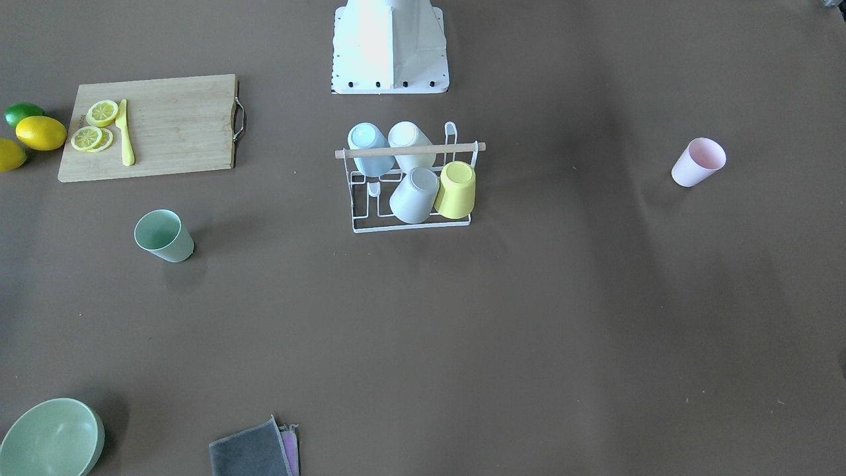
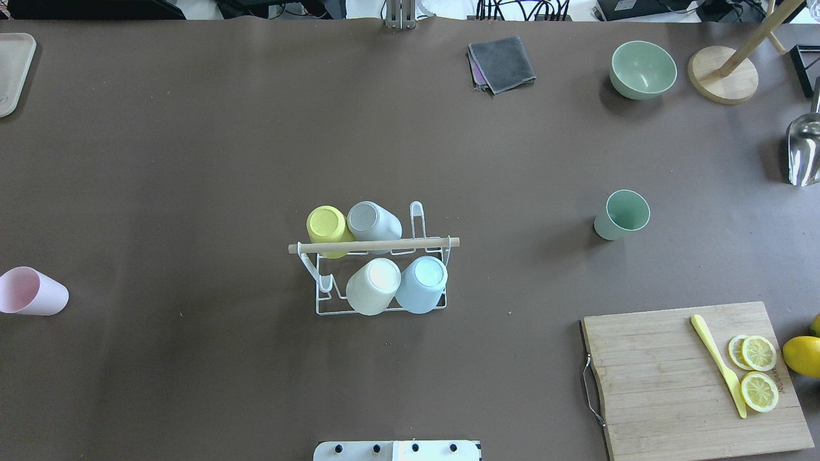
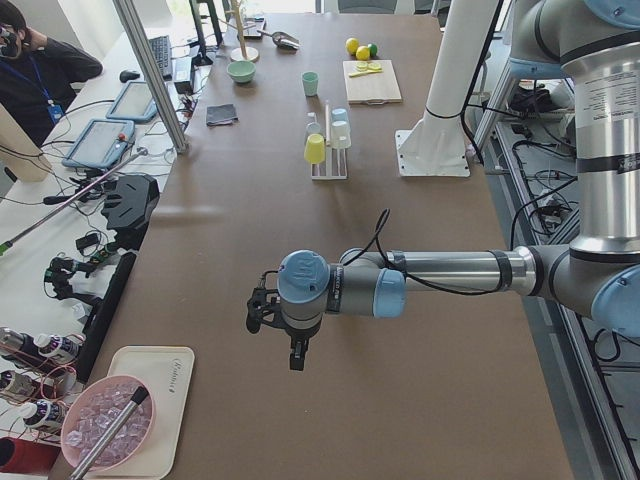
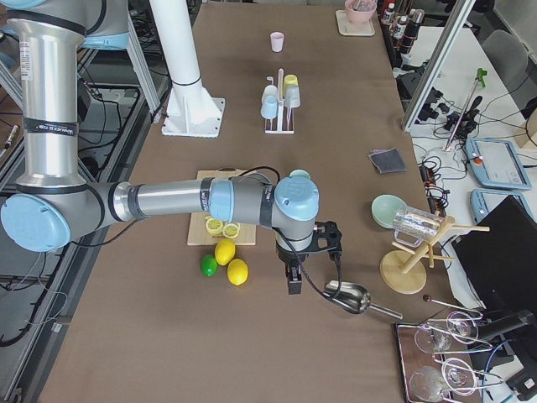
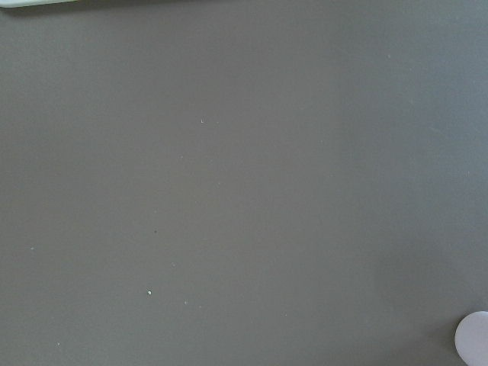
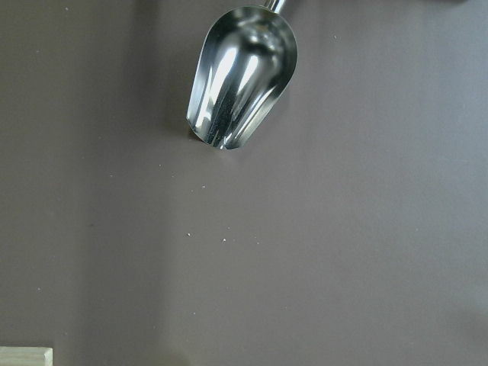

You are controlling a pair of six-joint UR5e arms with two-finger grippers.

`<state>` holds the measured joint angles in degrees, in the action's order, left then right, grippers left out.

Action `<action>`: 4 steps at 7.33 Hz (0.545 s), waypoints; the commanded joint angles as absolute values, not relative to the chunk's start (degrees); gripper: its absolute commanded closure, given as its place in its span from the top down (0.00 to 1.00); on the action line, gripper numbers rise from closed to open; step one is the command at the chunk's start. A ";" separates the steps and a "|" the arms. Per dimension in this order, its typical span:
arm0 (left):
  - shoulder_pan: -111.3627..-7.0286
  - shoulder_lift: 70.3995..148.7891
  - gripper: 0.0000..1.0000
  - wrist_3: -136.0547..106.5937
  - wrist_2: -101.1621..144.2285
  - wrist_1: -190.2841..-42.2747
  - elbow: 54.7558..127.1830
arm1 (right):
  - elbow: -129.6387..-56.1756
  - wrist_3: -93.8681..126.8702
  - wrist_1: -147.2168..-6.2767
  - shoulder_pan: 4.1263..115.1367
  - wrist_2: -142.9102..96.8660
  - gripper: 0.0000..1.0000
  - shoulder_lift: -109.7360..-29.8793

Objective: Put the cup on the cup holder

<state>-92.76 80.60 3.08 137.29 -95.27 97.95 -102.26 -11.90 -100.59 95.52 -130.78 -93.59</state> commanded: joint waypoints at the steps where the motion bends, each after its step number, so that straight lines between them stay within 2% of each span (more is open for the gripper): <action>1: -92.72 80.60 0.99 3.08 137.29 -95.27 97.65 | -102.74 -10.04 -101.07 89.96 -130.78 1.00 -91.78; 4: -92.55 81.47 0.99 3.43 137.37 -95.45 99.31 | -102.57 -8.44 -100.90 89.74 -131.83 1.00 -92.11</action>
